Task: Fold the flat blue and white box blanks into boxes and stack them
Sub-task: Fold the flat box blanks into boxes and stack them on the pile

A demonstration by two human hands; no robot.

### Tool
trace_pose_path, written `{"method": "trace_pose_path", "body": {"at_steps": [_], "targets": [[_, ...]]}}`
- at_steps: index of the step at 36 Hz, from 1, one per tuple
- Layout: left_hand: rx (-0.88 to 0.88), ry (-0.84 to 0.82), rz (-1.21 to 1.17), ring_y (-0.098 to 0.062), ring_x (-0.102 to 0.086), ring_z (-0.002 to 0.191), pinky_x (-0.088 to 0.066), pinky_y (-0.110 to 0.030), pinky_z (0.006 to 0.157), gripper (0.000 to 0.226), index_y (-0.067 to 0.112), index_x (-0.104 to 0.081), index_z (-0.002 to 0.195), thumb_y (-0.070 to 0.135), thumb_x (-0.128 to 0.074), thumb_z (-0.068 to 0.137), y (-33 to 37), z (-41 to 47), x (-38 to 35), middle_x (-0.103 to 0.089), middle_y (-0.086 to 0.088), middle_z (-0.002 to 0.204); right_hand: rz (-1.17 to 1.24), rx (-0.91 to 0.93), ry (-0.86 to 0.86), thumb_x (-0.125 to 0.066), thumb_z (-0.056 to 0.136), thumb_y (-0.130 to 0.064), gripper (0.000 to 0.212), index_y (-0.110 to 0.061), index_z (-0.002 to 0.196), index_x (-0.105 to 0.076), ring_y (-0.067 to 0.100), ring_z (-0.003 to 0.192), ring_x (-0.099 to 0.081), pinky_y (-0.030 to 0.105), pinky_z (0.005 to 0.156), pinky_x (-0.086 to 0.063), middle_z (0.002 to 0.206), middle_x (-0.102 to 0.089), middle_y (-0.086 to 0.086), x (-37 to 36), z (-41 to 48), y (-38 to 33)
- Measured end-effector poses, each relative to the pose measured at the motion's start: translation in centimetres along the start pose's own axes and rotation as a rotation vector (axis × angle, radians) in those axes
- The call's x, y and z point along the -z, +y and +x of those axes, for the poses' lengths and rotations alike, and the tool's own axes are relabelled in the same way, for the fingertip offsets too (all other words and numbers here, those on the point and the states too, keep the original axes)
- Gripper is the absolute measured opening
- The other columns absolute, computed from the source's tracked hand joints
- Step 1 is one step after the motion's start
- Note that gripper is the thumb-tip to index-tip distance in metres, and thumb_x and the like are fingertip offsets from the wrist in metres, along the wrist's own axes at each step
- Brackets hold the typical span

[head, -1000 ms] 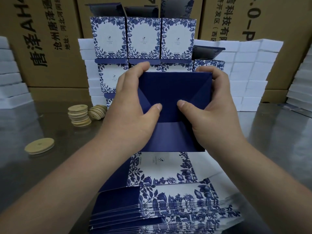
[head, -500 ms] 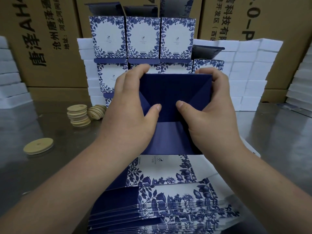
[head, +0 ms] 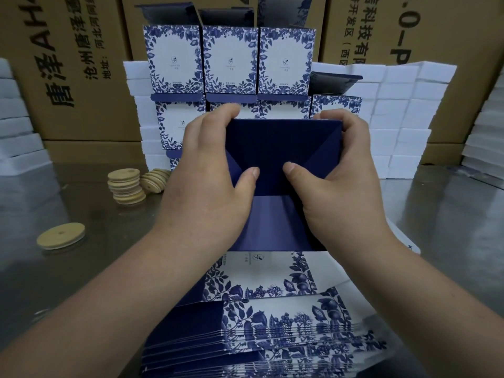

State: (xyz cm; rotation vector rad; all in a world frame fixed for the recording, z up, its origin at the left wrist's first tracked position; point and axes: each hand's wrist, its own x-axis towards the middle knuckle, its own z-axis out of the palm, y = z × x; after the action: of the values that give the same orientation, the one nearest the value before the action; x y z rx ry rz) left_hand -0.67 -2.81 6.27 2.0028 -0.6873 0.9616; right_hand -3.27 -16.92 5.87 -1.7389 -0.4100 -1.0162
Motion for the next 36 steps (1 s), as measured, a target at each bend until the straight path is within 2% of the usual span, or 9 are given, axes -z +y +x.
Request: {"method": "trace_pose_path", "body": {"at_steps": [14, 20, 25, 30, 33, 36], "targets": [[-0.01, 0.011, 0.032, 0.015, -0.025, 0.097, -0.015, 0.014, 0.076, 0.064, 0.021, -0.038, 0.136, 0.012, -0.068, 0.081, 0.3, -0.05, 0.14, -0.03, 0.013, 0.122, -0.006, 0.003, 0.01, -0.065, 0.079, 0.0, 0.051, -0.039, 0.1, -0.039, -0.014, 0.083, -0.055, 0.005, 0.069, -0.043, 0.092, -0.054, -0.026, -0.03, -0.06, 0.09], [-0.016, 0.007, 0.043, 0.014, -0.025, 0.096, -0.016, 0.014, 0.076, 0.063, 0.021, -0.038, 0.136, 0.012, -0.068, 0.081, 0.42, -0.06, 0.27, -0.029, 0.013, 0.122, -0.019, -0.013, -0.003, -0.065, 0.08, -0.001, 0.051, -0.04, 0.1, -0.039, -0.014, 0.082, -0.056, 0.006, 0.067, -0.044, 0.084, -0.053, -0.042, 0.07, -0.03, 0.24], [-0.018, -0.003, 0.054, 0.013, -0.027, 0.094, -0.017, 0.014, 0.074, 0.063, 0.022, -0.038, 0.135, 0.011, -0.067, 0.081, 0.46, -0.11, 0.32, -0.033, 0.01, 0.125, -0.025, -0.019, 0.017, -0.066, 0.079, -0.002, 0.051, -0.04, 0.099, -0.04, -0.012, 0.082, -0.056, 0.007, 0.069, -0.044, 0.085, -0.055, -0.033, 0.01, -0.1, 0.26], [-0.004, -0.017, 0.046, 0.013, -0.029, 0.09, -0.018, 0.013, 0.074, 0.062, 0.022, -0.039, 0.134, 0.011, -0.067, 0.079, 0.56, 0.02, 0.51, -0.031, 0.013, 0.12, -0.007, -0.018, 0.013, -0.066, 0.078, -0.002, 0.05, -0.04, 0.099, -0.041, -0.014, 0.08, -0.056, 0.004, 0.065, -0.042, 0.082, -0.056, -0.038, 0.06, -0.05, 0.21], [0.034, -0.034, -0.007, 0.017, -0.038, 0.087, -0.023, 0.011, 0.074, 0.061, 0.031, -0.037, 0.134, 0.018, -0.065, 0.081, 0.65, 0.13, 0.75, -0.032, 0.017, 0.119, 0.043, -0.033, -0.016, -0.065, 0.078, -0.007, 0.046, -0.04, 0.102, -0.043, -0.009, 0.081, -0.06, 0.008, 0.066, -0.045, 0.085, -0.059, -0.035, 0.11, 0.2, 0.06], [0.071, -0.032, -0.076, 0.011, -0.041, 0.092, -0.031, 0.002, 0.076, 0.056, 0.037, -0.036, 0.131, 0.022, -0.062, 0.084, 0.58, 0.31, 0.91, -0.037, 0.018, 0.119, 0.114, -0.079, -0.06, -0.062, 0.073, -0.021, 0.045, -0.046, 0.106, -0.044, -0.003, 0.092, -0.062, 0.022, 0.082, -0.051, 0.101, -0.062, -0.025, 0.13, 0.43, -0.06]]}}
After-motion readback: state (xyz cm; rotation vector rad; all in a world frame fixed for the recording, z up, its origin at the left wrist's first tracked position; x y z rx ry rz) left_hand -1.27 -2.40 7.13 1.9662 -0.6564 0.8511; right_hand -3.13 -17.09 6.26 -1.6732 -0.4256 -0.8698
